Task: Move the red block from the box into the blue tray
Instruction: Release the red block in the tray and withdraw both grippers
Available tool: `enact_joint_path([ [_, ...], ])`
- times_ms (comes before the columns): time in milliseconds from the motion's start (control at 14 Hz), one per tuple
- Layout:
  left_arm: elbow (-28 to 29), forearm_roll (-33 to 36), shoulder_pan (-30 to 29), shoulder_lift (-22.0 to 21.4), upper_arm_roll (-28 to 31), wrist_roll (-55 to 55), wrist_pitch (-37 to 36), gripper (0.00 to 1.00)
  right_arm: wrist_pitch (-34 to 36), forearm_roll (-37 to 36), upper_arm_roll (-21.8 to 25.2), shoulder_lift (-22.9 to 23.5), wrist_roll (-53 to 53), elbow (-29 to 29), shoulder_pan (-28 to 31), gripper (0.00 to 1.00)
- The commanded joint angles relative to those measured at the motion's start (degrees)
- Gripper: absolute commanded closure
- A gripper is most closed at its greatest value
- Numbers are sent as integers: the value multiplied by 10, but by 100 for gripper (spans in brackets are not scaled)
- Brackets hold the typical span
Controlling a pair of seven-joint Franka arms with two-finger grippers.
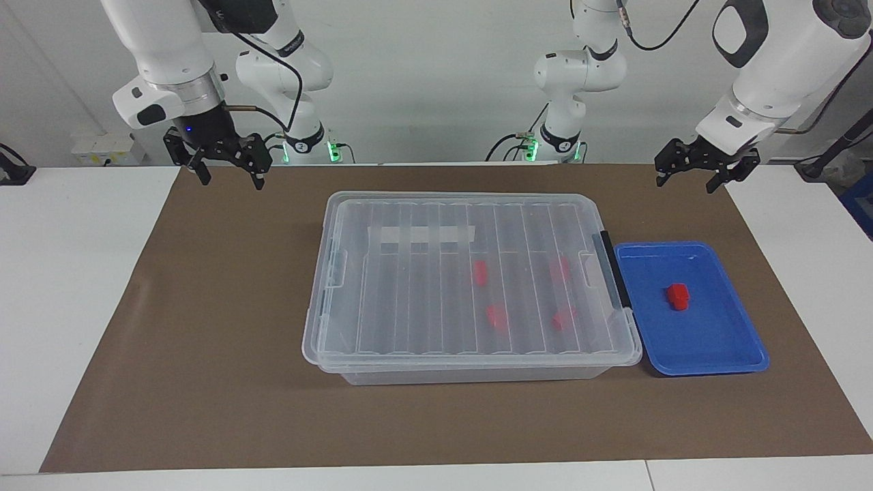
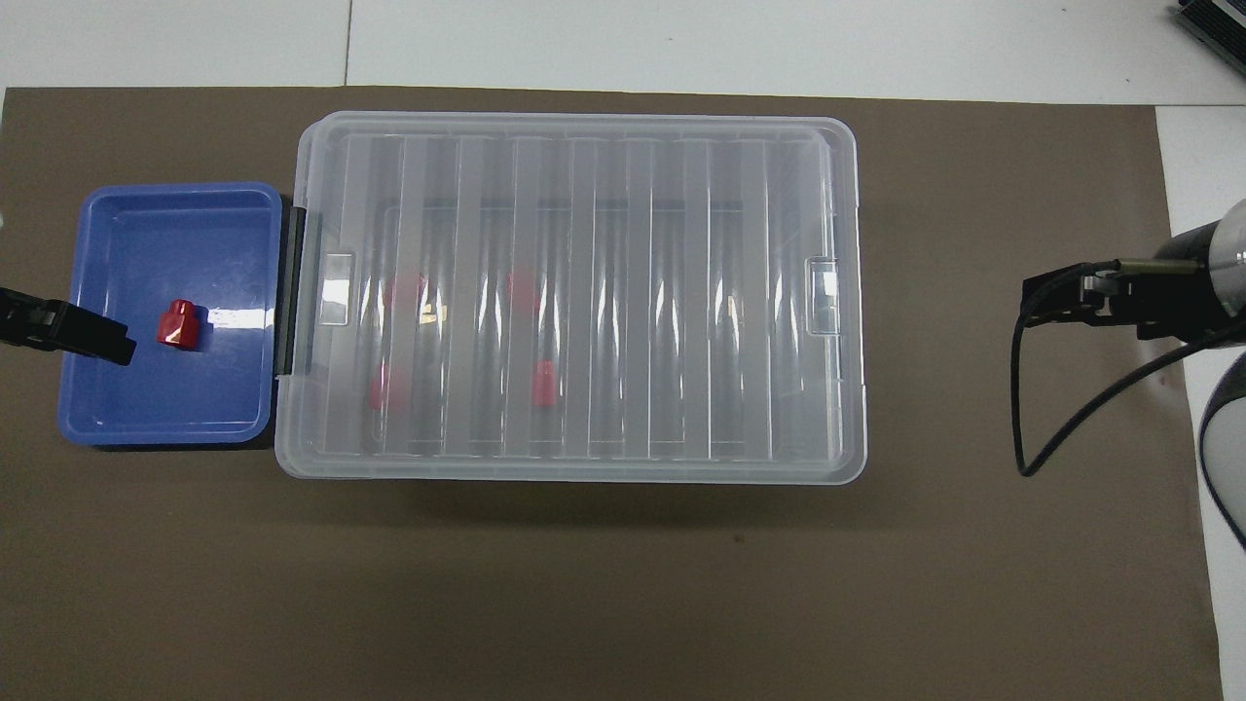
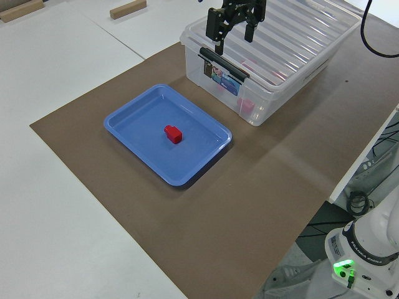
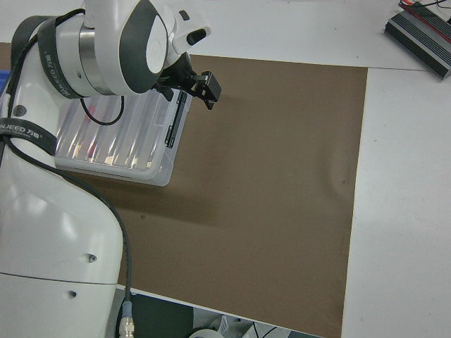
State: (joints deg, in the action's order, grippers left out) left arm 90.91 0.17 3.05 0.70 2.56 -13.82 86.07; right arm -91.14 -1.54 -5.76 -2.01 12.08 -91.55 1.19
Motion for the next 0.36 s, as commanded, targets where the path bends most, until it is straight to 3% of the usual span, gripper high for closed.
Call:
enact_joint_path([
  [0, 0, 9, 9, -3, 3, 6, 10, 0, 6, 7, -3, -2, -15, -5, 7, 0],
  [286, 3, 9, 6, -7, 5, 6, 9, 0, 5, 7, -3, -5, -16, -7, 7, 0],
])
